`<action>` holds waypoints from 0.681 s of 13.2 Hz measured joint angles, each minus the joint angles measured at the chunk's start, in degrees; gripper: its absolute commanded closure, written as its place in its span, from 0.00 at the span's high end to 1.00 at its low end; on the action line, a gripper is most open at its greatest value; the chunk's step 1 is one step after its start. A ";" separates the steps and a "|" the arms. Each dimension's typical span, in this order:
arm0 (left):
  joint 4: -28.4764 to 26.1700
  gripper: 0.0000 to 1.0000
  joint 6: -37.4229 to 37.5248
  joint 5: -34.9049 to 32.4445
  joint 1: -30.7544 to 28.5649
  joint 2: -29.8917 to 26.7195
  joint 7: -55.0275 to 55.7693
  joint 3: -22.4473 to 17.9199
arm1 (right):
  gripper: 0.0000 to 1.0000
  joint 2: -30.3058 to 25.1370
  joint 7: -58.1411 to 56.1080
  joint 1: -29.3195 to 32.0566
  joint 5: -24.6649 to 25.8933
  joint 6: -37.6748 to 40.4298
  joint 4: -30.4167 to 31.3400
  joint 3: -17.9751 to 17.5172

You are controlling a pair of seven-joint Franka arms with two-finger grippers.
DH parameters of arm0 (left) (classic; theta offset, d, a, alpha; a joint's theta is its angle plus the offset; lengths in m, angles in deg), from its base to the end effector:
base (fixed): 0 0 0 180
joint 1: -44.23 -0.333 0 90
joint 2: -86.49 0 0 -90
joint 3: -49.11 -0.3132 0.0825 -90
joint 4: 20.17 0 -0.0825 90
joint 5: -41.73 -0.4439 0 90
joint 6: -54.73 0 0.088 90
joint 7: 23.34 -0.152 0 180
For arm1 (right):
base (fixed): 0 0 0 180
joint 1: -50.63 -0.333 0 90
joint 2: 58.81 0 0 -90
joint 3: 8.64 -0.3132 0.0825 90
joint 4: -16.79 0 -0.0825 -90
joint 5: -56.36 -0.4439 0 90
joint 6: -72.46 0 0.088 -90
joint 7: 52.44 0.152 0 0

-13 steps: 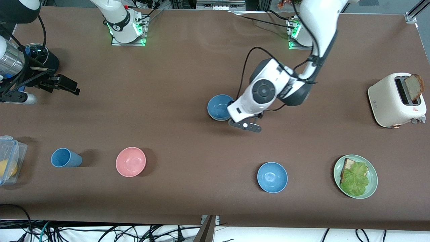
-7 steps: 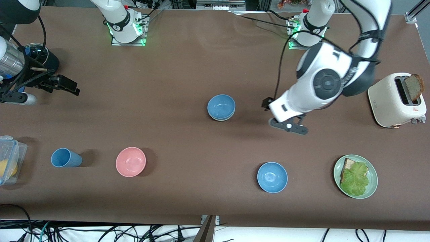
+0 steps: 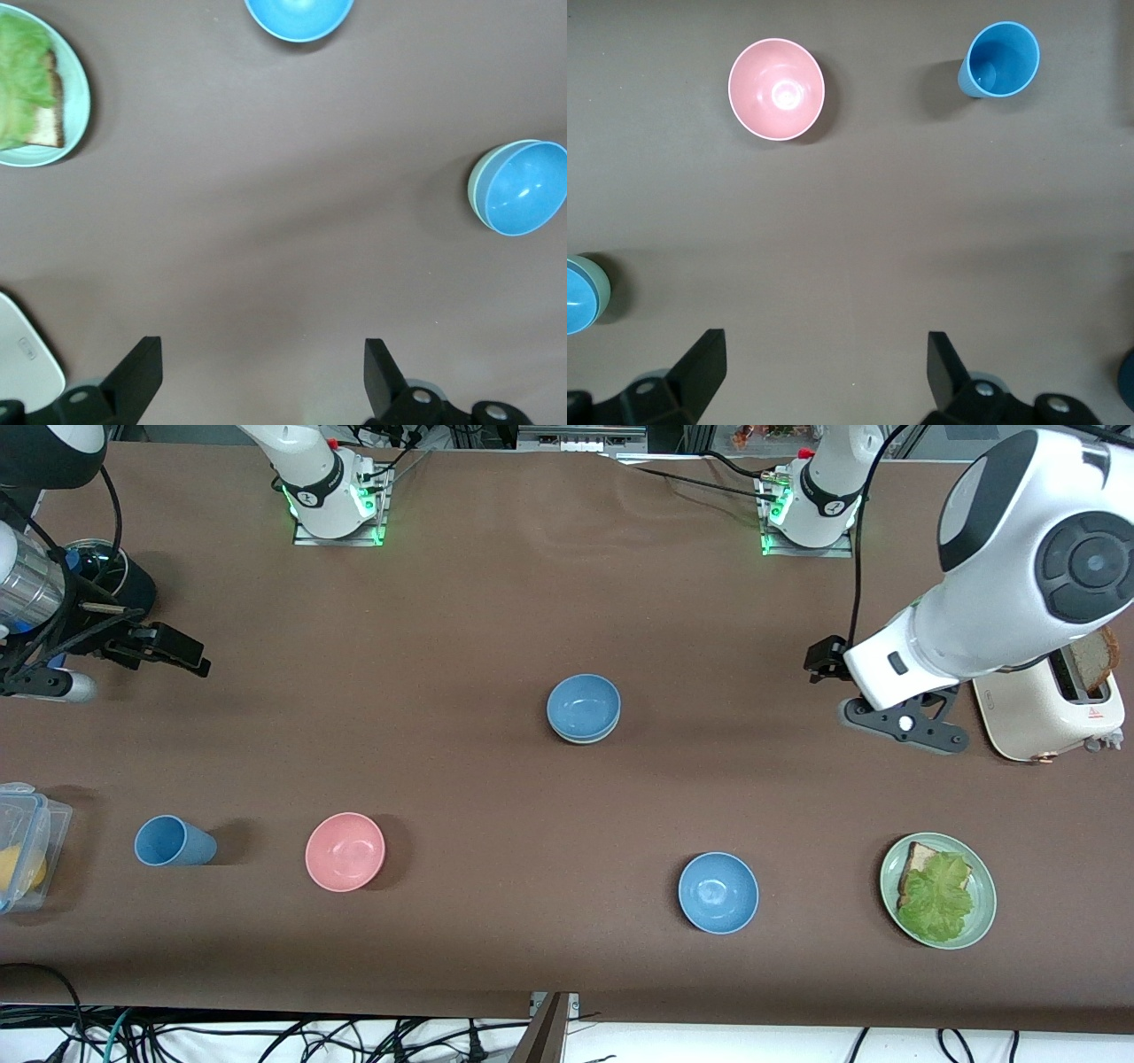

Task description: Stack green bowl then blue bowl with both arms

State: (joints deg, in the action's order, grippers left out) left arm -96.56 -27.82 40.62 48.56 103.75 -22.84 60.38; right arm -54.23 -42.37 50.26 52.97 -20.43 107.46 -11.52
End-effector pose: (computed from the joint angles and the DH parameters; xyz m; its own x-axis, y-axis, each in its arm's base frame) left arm 0.6561 -0.1639 0.4989 0.9485 -0.2556 -0.1873 -0.2532 -0.9667 0.0370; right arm 0.6370 0.0440 0.5250 0.9913 -0.1214 -0.0515 -0.1242 -0.9907 -0.0547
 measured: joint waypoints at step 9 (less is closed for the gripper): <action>-18.25 1.00 -10.72 3.22 -5.96 -15.82 0.84 -3.93 | 1.00 0.04 0.04 0.01 0.00 0.00 -0.02 0.08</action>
State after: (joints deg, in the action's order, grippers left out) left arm -114.81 -38.54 43.85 42.60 87.92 -22.00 56.45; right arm -54.20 -42.32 50.28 52.97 -20.43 107.44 -11.44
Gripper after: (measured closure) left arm 0.000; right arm 0.000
